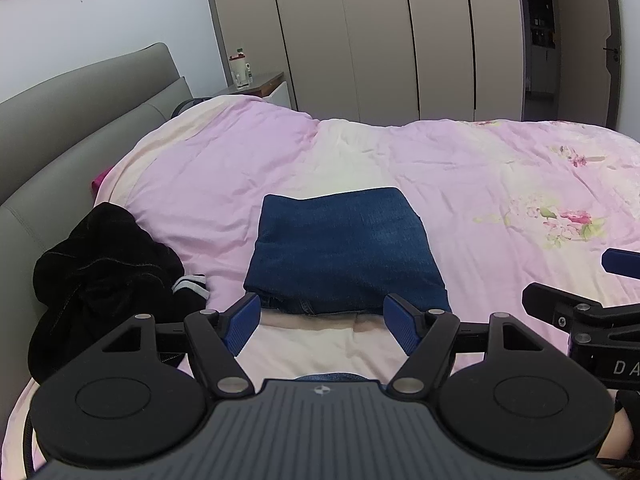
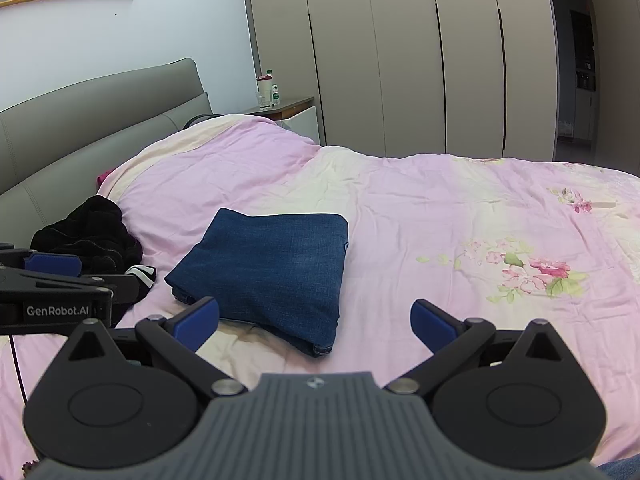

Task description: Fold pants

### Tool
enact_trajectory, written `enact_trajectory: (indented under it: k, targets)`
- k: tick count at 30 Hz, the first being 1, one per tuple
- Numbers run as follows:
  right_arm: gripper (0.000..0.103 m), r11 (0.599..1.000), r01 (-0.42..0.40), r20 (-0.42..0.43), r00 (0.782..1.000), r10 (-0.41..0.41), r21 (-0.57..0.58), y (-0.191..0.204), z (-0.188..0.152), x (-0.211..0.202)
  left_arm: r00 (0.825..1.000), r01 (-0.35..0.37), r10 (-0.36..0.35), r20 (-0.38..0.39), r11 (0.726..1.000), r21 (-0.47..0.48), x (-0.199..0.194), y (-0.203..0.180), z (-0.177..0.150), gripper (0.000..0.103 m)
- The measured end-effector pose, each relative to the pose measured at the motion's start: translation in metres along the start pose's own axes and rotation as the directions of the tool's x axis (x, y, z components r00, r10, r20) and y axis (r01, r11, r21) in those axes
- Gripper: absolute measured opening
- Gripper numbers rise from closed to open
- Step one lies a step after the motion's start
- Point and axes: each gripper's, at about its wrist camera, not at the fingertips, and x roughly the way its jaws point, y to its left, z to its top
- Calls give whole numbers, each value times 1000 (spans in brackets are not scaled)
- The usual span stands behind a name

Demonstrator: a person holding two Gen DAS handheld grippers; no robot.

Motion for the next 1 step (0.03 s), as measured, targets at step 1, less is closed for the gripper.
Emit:
enact_trajectory:
  k: [1]
  targets:
    - [98, 1000, 0, 0, 1000, 0, 0, 0, 0, 0, 1000, -1, 1, 1, 1000, 0, -1, -1, -1, 83]
